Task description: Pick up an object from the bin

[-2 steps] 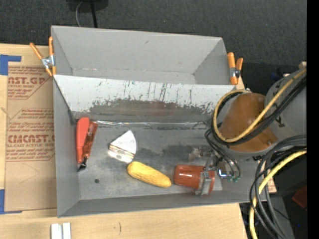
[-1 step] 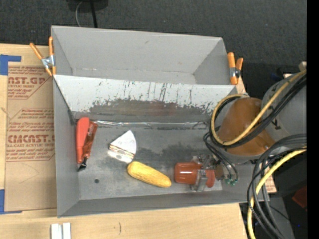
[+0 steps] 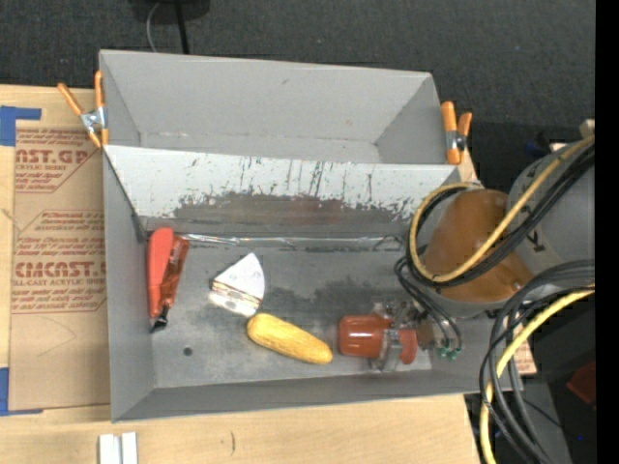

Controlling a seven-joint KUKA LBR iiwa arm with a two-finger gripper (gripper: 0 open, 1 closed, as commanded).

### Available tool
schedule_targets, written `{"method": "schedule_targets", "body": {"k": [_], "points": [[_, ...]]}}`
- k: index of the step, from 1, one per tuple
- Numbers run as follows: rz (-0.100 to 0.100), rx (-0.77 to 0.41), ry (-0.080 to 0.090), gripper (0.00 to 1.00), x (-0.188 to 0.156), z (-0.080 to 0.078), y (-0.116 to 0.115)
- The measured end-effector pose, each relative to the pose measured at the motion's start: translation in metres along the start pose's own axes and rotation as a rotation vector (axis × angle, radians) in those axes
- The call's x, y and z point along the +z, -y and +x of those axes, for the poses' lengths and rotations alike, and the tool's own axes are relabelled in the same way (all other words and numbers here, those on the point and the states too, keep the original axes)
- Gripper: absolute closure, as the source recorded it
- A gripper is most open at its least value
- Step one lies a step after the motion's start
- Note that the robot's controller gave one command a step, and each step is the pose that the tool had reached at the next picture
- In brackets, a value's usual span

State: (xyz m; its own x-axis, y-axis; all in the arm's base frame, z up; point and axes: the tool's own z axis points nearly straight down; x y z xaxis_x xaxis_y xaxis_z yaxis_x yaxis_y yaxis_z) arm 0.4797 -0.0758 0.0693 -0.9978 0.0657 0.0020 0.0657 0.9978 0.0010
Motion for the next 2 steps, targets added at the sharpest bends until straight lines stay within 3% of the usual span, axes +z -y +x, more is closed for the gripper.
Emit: {"method": "schedule_targets", "body": {"k": [2], "points": [[-0.001, 0.000, -0.006, 1.00, -0.0108, 0.0016, -0.0004]]}}
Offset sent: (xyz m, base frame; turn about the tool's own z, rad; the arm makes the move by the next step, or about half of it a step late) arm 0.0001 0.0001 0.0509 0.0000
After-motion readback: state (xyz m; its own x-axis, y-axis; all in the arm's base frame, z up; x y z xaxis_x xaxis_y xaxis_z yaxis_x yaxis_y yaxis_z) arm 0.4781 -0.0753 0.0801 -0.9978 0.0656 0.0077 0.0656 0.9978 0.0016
